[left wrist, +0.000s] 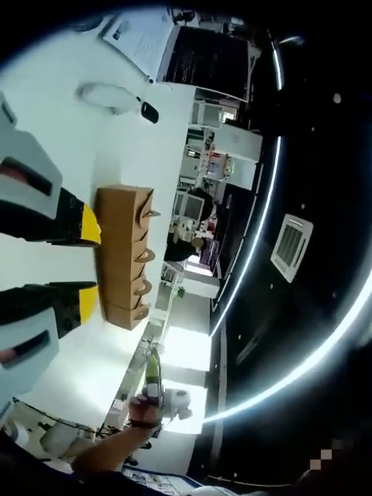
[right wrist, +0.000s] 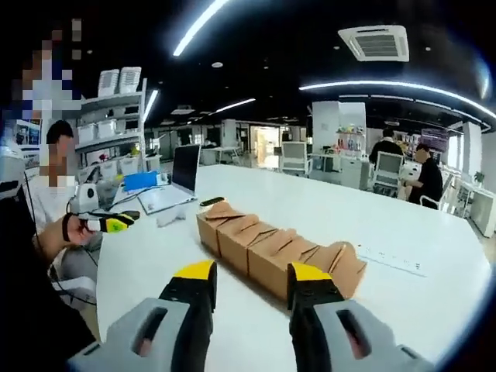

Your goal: Pick up one paper box from the group, open the paper box, and remove the item inside

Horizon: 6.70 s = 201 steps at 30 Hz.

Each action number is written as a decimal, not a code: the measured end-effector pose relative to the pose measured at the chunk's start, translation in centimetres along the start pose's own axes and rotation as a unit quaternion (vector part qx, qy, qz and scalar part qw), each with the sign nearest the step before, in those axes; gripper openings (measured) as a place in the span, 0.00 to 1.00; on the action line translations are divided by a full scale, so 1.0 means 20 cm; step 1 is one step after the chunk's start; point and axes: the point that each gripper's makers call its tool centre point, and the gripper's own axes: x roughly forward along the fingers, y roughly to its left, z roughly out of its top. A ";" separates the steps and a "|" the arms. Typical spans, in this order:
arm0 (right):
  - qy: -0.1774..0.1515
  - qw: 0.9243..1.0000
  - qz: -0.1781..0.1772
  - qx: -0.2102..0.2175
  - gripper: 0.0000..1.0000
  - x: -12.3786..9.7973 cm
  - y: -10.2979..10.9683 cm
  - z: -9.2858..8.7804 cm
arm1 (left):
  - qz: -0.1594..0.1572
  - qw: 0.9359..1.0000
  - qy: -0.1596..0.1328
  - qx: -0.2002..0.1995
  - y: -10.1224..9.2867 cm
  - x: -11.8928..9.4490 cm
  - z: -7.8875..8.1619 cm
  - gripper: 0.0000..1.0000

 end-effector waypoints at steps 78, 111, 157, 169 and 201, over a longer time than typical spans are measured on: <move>0.069 0.983 -0.141 0.091 0.02 0.07 -0.41 -0.41 | -0.012 0.999 0.002 -0.040 -0.05 -0.01 -0.06 0.20; 0.057 0.993 0.094 -0.033 0.02 0.03 0.18 -0.27 | -0.033 0.999 0.017 -0.027 -0.11 -0.02 -0.09 0.20; 0.104 0.918 0.354 -0.145 0.02 0.11 0.85 -0.35 | -0.079 0.996 0.042 0.015 -0.20 -0.01 -0.10 0.20; 0.104 0.915 0.365 -0.137 0.02 0.12 0.84 -0.37 | -0.070 0.997 0.038 0.009 -0.18 -0.01 -0.11 0.20; 0.083 0.923 0.351 -0.137 0.08 0.14 0.83 -0.37 | -0.074 0.996 0.048 0.006 -0.21 0.01 -0.15 0.20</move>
